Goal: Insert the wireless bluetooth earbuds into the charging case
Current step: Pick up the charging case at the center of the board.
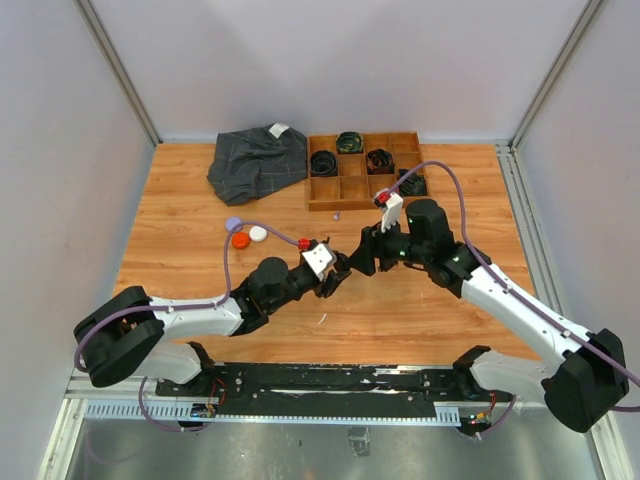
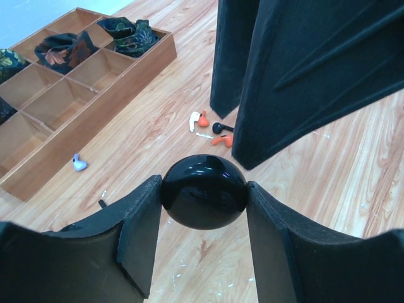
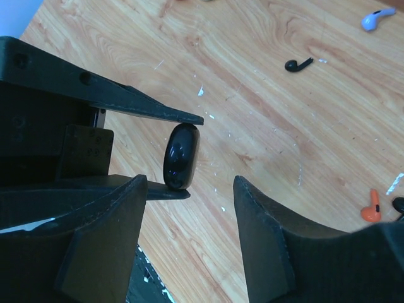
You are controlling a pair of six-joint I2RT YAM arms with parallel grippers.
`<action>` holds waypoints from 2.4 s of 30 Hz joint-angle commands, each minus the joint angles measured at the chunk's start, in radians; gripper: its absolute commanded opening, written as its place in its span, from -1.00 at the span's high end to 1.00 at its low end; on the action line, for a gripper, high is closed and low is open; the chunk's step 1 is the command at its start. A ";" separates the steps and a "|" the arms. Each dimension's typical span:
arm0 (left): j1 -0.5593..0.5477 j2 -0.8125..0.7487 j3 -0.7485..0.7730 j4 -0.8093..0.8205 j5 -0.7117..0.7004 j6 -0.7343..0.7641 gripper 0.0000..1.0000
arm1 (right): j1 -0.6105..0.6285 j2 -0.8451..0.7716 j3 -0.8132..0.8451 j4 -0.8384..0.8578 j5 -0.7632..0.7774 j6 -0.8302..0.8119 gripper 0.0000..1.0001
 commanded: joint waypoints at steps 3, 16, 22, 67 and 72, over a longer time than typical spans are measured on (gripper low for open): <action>-0.012 -0.003 -0.007 0.075 0.012 -0.004 0.12 | 0.044 0.054 0.055 -0.029 -0.021 -0.007 -0.15; -0.013 0.024 0.003 0.098 0.040 -0.014 0.12 | 0.070 0.149 0.116 -0.098 0.000 -0.061 0.24; -0.013 -0.002 -0.017 0.104 0.051 -0.030 -0.07 | 0.070 0.143 0.119 -0.132 0.011 -0.118 0.73; 0.284 -0.100 -0.013 -0.043 0.950 -0.121 -0.24 | 0.231 0.115 0.240 -0.364 -0.209 -0.622 0.95; 0.284 -0.109 -0.022 -0.050 0.954 -0.124 -0.02 | 0.237 0.105 0.238 -0.364 -0.195 -0.631 0.94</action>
